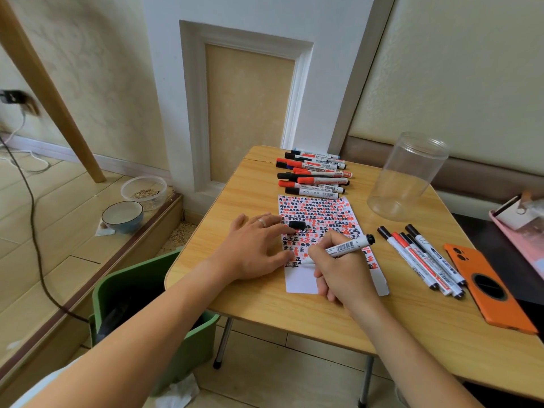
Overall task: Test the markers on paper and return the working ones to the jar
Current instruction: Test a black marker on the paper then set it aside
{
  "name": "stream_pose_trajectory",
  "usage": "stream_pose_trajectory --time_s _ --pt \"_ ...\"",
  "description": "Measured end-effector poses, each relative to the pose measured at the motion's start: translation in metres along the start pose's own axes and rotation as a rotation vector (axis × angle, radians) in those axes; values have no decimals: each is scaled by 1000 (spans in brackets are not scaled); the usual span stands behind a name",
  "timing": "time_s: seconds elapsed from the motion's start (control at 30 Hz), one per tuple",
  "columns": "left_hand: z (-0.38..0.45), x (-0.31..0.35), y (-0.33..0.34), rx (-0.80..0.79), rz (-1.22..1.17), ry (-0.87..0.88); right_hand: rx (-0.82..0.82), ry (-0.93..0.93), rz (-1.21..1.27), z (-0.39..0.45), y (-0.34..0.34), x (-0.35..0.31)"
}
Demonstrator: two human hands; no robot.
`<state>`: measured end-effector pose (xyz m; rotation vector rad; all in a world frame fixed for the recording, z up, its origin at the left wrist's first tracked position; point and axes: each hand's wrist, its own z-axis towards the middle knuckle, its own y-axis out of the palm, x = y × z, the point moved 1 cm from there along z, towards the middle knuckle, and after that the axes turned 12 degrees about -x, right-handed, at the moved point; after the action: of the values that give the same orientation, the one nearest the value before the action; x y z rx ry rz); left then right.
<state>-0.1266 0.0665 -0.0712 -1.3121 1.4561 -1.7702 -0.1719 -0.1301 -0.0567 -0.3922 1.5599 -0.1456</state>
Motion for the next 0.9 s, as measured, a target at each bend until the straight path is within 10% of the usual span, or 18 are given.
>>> stream_pose_trajectory --time_s 0.9 --pt "7 29 -2 271 -69 42 -2 -22 406 6 -11 4"
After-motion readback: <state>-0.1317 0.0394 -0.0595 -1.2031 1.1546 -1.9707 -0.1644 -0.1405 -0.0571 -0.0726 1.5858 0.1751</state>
